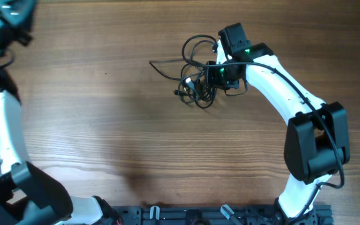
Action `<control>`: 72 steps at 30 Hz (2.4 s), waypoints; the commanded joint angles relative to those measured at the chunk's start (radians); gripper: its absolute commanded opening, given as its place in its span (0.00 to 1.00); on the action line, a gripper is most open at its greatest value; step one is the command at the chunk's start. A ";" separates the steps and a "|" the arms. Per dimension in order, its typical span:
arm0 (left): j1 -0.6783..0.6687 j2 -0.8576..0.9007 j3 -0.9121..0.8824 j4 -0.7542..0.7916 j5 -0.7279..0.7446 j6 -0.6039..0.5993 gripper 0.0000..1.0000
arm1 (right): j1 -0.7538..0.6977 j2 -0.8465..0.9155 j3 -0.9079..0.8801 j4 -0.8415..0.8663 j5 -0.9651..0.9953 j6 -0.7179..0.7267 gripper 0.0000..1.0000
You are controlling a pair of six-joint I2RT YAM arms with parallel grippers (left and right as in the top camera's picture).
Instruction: Untangle cables
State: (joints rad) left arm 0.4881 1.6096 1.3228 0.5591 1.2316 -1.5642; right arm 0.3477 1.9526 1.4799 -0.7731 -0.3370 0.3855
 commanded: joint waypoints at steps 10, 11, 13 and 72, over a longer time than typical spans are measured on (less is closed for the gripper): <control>-0.678 0.058 0.006 -0.942 -0.864 1.014 0.24 | -0.198 -0.261 0.042 -0.103 -0.087 -0.079 0.93; -0.712 0.082 0.006 -0.938 -0.879 1.010 0.29 | -0.216 -0.266 0.042 -0.103 -0.087 -0.079 0.93; -0.778 0.154 0.006 -0.908 -0.918 1.011 0.47 | -0.234 -0.266 0.036 -0.106 -0.086 -0.082 0.93; -0.584 -0.172 0.007 0.118 -0.637 0.122 0.04 | -0.107 0.020 0.000 0.083 -0.099 -0.005 0.85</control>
State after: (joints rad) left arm -0.1028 1.4620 1.3109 0.6628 0.7242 -1.3918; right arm 0.2436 1.9656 1.4815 -0.7010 -0.3931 0.3927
